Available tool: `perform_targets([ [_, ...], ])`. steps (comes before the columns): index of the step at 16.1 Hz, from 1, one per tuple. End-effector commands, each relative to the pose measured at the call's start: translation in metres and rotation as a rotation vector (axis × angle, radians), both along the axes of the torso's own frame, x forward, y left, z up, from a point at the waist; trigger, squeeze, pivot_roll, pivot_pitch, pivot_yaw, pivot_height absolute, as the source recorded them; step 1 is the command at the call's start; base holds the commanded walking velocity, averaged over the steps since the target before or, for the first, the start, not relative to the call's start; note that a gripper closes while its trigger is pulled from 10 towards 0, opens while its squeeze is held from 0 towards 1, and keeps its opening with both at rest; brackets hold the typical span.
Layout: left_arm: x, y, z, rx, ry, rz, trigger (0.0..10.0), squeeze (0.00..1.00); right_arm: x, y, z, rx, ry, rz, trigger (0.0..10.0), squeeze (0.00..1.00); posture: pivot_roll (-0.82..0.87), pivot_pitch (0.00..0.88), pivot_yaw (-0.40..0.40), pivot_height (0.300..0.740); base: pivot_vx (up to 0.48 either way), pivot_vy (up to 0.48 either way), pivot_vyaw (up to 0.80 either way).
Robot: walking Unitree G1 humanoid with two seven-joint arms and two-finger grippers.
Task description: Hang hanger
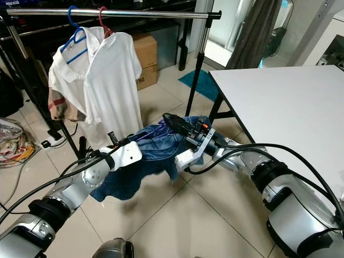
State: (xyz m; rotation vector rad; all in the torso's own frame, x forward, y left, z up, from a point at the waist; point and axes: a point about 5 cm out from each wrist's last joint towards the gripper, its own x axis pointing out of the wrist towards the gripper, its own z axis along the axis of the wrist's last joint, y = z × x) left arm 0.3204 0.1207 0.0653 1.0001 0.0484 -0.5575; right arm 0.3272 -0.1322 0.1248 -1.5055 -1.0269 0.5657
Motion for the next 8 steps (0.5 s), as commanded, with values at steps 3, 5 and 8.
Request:
perform_targets([
  [3, 0.001, -0.017, 0.01, -0.027, -0.054, -0.072, 0.0, 0.0, 0.005, 0.007, 0.018, 0.083, -0.057, 0.021, 10.0, 0.0, 0.24, 0.0, -0.035, 0.74, 0.0, 0.0, 0.0],
  [5, 0.001, -0.017, 0.01, -0.026, -0.055, -0.071, 0.0, 0.0, 0.004, 0.007, 0.018, 0.094, -0.043, 0.032, 10.0, 1.0, 0.24, 0.0, -0.033, 0.74, 0.0, 0.0, 0.0],
  [8, 0.002, -0.016, 0.01, -0.023, -0.053, -0.069, 0.0, 0.0, 0.008, 0.001, 0.008, 0.046, -0.019, -0.048, 10.0, 0.98, 0.25, 0.0, -0.032, 0.74, 0.0, 0.0, 0.0],
])
